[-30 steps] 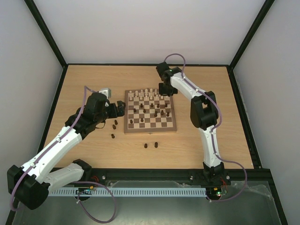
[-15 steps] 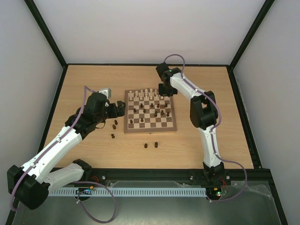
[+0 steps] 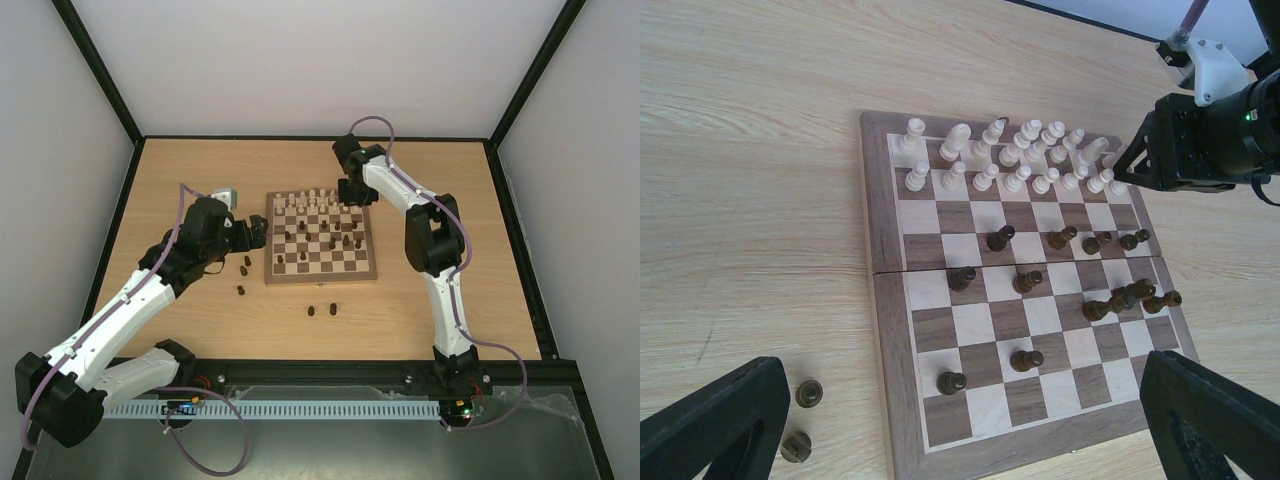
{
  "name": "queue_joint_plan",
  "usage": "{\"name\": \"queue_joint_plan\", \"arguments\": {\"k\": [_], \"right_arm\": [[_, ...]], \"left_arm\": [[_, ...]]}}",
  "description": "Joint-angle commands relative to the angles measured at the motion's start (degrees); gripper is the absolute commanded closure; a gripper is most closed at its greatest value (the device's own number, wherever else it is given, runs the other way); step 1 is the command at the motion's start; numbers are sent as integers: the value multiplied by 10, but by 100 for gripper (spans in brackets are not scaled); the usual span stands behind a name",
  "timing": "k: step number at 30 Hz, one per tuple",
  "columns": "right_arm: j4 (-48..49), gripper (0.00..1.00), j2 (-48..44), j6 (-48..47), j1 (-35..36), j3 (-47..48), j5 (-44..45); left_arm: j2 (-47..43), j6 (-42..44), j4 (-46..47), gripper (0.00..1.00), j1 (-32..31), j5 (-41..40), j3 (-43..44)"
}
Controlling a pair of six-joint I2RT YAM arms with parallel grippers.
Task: Set up the chess pieces on the board
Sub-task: Place the chess piece on the chessboard.
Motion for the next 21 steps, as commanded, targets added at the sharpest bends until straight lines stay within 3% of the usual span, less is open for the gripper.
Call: {"name": "queue_joint_plan", "arguments": {"k": [1,8,13,21], "right_arm": [[-16,72,-3,-3,-1,-1,-1],[-15,62,-33,-1,-1,-8,-9],[1,31,-98,-1,-1,-58,2],[42,1,-236,5,0,-197,5]], "left_arm": [[-3,3,8,1,4,-2,-4],[-8,3,5,1,4,-7,-2],[-11,-1,6,1,4,-13,1],[-28,-8,3,1,4,-19,-2]]}}
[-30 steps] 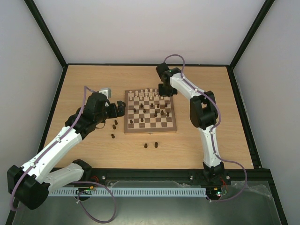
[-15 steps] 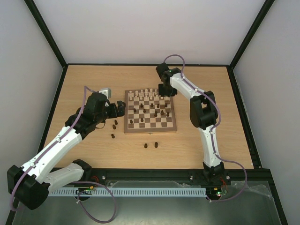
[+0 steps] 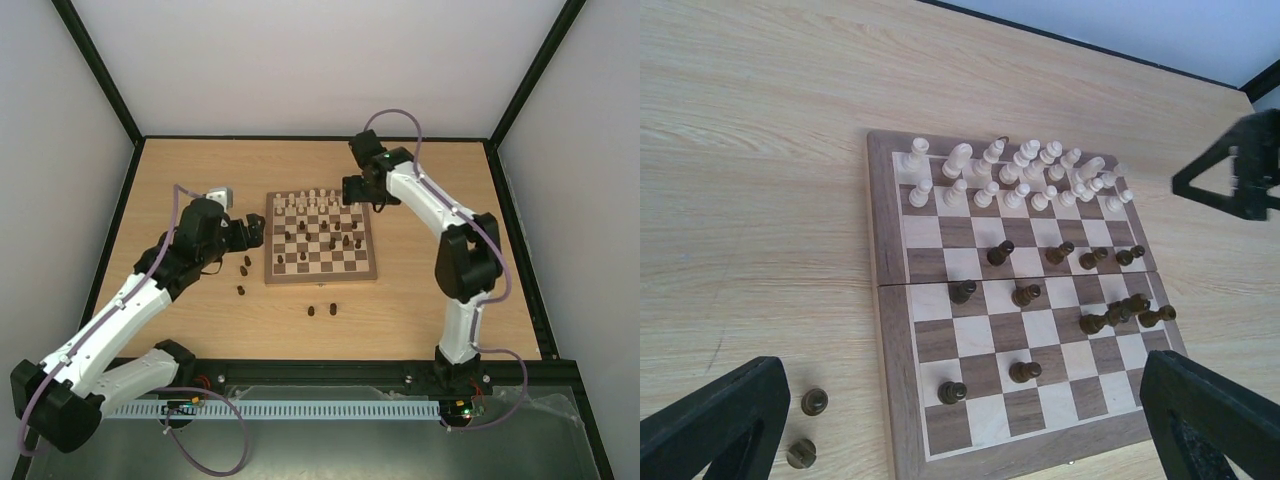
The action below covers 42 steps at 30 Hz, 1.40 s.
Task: Set up the chess pieces on the board
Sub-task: Place the chess piece on the chessboard, then pick up the chess piece from the chessboard.
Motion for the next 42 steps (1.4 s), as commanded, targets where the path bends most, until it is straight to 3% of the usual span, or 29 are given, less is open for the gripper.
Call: {"name": "queue_joint_plan", "arguments": {"k": [1,11,14,17,20,26,42], "right_arm": [[15,1,-82,3,-1,-73,-4],[63,1,-228,10,6,-248,-74],[75,11,-250,15,15,-284,-83],[88,27,-262,21,29,-314,-83],[99,41,-256,28,48,-331,-78],[107,56,-211,29,75,-322,-51],[111,70,-128,20,76,-279,-15]], "left_arm": [[-16,-4,2,1,4,-7,-2],[-69,-17,-20,1,4,-23,2],[-79,-22,-31,1,4,-17,1],[-90,-30,-42,1,4,-15,-7],[-102,-33,-44,1,4,-11,-17],[-97,-31,-48,1,4,-19,-16],[-72,-28,-22,1,4,-20,-33]]}}
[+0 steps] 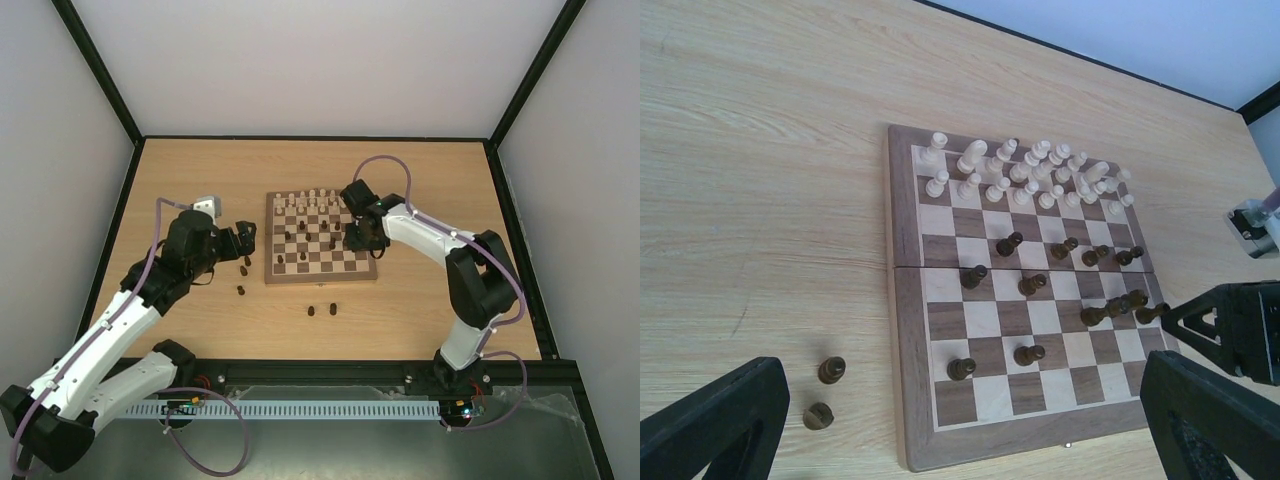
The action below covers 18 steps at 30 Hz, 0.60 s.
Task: Set up the chess pieces on the board
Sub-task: Pick up the chess piece from the chessboard.
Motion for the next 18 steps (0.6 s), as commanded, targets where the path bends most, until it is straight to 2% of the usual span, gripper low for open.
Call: {"name": "queue_joint_plan", "arguments": {"k": [1,18], "right_arm": [[-5,71,25,-6,1,29,9],[-9,82,56,-8,1,53,25]], "left_arm": [[7,1,12,1,4,-8,-6],[8,2,15,1,5,-11,-7]]}}
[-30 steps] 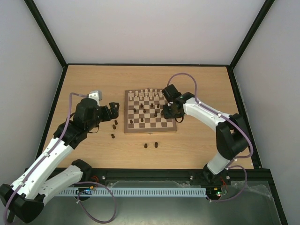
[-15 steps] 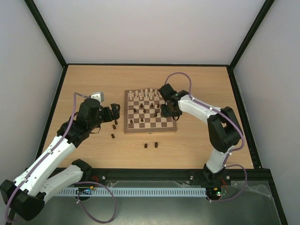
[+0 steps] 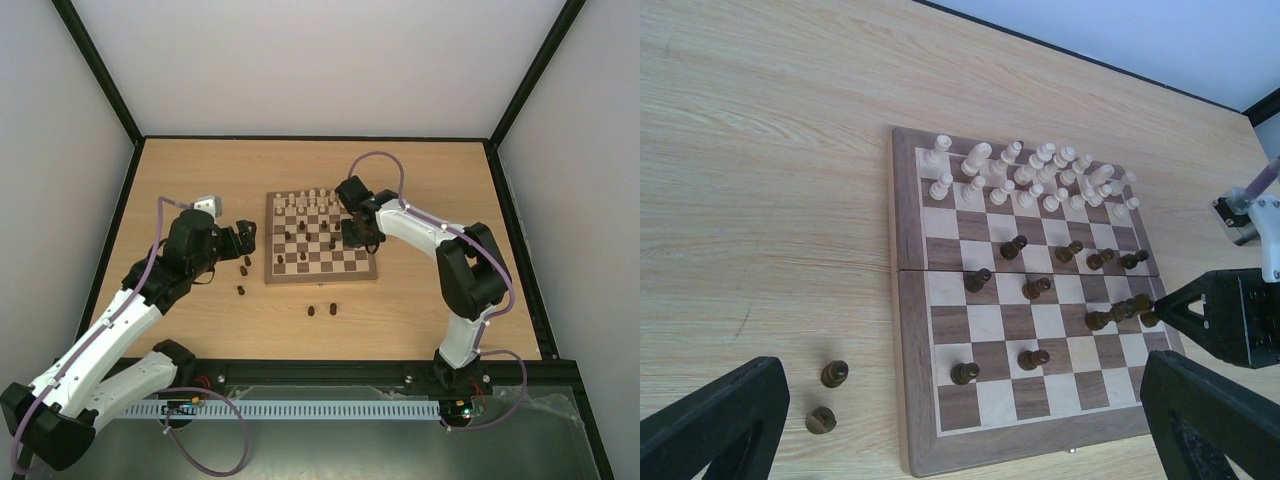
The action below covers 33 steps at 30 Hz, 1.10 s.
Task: Set up the chess pieces on the board
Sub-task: Pick up the chess piece from the chessboard.
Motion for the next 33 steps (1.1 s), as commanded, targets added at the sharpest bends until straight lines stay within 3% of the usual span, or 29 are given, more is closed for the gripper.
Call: {"name": "queue_joint_plan", "arguments": {"k": [1,7,20,33], "right_arm": [[-14,82,8,-2,1,9,15],[-15,88,-6,0,1,-3,16],[-35,88,-107,23,26,-88,17],[-31,88,-120,34,41,-122,12]], "left_arm": [[0,3,10,1,4,-4,-7],[-3,1,11,1,4,-2,-11],[-16,-4,11,1,4,7,-20],[-23,-6,9,1,4,12,-24]]}}
